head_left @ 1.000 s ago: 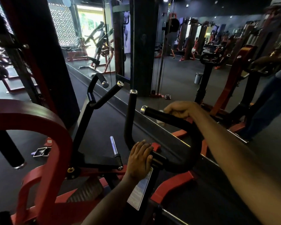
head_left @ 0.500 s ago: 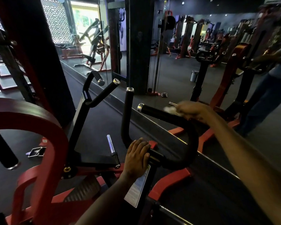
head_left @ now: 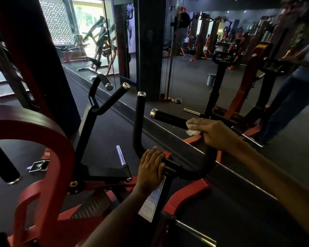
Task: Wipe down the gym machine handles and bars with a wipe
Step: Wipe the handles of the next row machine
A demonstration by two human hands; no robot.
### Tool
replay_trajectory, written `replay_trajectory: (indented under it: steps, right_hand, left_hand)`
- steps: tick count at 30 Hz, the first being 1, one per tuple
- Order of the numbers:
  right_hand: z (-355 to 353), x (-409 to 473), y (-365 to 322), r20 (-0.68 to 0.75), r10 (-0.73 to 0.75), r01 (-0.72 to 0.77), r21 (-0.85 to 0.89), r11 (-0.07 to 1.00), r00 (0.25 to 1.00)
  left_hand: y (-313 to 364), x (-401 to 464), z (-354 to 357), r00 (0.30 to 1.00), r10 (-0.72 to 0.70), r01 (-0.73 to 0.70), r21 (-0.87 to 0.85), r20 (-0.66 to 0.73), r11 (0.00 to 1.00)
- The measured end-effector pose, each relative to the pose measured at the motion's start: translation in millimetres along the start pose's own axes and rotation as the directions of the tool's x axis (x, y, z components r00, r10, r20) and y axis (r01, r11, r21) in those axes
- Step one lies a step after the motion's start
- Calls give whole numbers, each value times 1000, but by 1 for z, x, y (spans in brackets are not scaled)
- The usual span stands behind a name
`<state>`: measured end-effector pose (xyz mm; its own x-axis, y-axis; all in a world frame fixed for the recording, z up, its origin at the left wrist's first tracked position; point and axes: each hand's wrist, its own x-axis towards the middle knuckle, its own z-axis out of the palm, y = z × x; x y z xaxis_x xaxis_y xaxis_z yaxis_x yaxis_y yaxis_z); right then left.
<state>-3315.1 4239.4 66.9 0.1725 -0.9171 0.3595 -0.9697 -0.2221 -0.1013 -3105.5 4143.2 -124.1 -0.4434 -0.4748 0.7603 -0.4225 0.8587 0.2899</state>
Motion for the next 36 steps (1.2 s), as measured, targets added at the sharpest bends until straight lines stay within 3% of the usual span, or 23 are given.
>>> replay_trajectory:
  steps: [2,4,8,12,16,21,26,30,33,36]
  right_hand:
    - [2,27,-13,-113,50,-53,-22,998,992]
    - [19,65,-32,-168,-46,28,-110,994,985]
    - [50,95,-47,80,-218,232,-279,932,973]
    - [35,31,-18,52,-296,287,-442,850,954]
    - [16,-30,9,12,-194,185,-363,913,981]
    - [25,42,-23,-177,-93,51,-228,972,980]
    - [40,82,-35,67,-64,73,-138,988,996]
    - [13,13,-14,-60,172,-169,52,984,983]
    - [-3,-16,6,-48,432,-422,145,895,900]
    - [1,23,6,-74,487,-454,265,851,870]
  left_hand:
    - [-2,0,0,1000,7,-7,1,-1,1000]
    - [-1,1,0,1000,6,-6,11,10,1000]
    - [-1,1,-2,1000,10,-10,12,19,1000]
    - [-1,0,0,1000,-4,4,1,13,1000]
    - [-1,-2,2,1000,-6,6,-38,1,999]
    - [-2,-1,1,1000,1,-1,-48,9,999]
    - [0,-1,-2,1000,-13,14,-39,26,999]
    - [0,0,-1,999,-33,34,-49,28,998]
    - [0,-2,1,999,-36,37,-58,23,998]
    - [-1,-2,1,999,-34,35,-66,28,997]
